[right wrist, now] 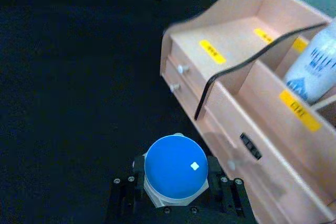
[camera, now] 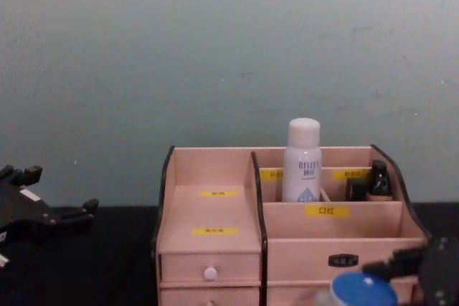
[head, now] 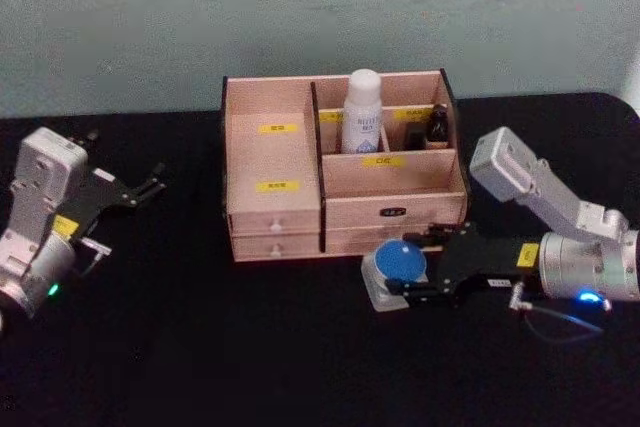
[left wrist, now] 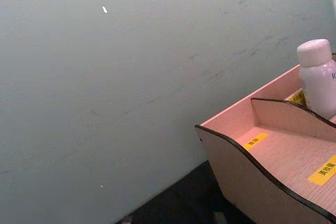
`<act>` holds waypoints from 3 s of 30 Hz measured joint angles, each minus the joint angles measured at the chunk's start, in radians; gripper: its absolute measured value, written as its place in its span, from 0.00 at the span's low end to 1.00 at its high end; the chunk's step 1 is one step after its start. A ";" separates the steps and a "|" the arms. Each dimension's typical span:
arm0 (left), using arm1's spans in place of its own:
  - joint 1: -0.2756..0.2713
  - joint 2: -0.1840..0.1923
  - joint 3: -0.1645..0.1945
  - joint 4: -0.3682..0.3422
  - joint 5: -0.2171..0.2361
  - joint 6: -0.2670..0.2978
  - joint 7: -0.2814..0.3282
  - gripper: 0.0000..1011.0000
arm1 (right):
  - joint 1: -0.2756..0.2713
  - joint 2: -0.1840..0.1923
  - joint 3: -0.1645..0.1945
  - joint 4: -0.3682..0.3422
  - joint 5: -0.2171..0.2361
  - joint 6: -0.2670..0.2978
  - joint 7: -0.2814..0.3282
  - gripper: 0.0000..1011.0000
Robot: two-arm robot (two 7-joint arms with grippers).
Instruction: Pick up the facial cleanser and watermelon frost from the table and place them into the tiered storage box.
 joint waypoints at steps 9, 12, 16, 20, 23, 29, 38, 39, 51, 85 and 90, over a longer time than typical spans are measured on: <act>0.000 0.000 0.000 0.000 0.000 0.000 0.000 0.99 | 0.038 -0.023 0.017 0.001 0.026 -0.004 -0.004 0.72; 0.000 0.000 0.000 0.000 0.000 0.000 0.000 0.99 | 0.058 -0.041 0.019 0.010 0.034 -0.004 -0.010 0.72; 0.000 0.000 0.000 0.000 0.000 0.000 0.000 0.99 | 0.087 -0.065 0.019 0.026 0.043 -0.005 -0.014 0.72; 0.000 0.000 0.000 0.000 0.000 0.000 0.000 0.99 | 0.126 -0.097 0.011 0.051 0.046 -0.011 -0.017 0.72; 0.000 0.000 0.000 0.000 0.000 0.000 0.000 0.99 | 0.155 -0.123 -0.002 0.077 0.045 -0.013 -0.020 0.72; 0.000 0.000 0.000 0.000 0.000 0.000 0.000 0.99 | 0.200 -0.175 -0.026 0.130 0.039 -0.019 -0.024 0.72; 0.000 0.000 0.000 0.000 0.000 0.000 0.000 0.99 | 0.281 -0.267 -0.072 0.242 0.014 -0.034 -0.024 0.72; 0.000 0.000 0.000 0.000 0.000 0.000 0.000 0.99 | 0.295 -0.281 -0.080 0.262 0.007 -0.038 -0.023 0.72; 0.000 0.000 0.000 0.000 0.000 0.000 0.000 0.99 | 0.387 -0.389 -0.123 0.416 -0.050 -0.029 -0.039 0.72; 0.000 0.000 0.000 0.000 0.000 0.000 0.000 0.99 | 0.440 -0.465 -0.123 0.535 -0.082 0.007 -0.047 0.88; 0.000 0.000 0.000 0.000 0.000 0.000 0.000 0.99 | 0.440 -0.465 -0.123 0.535 -0.082 0.007 -0.046 0.99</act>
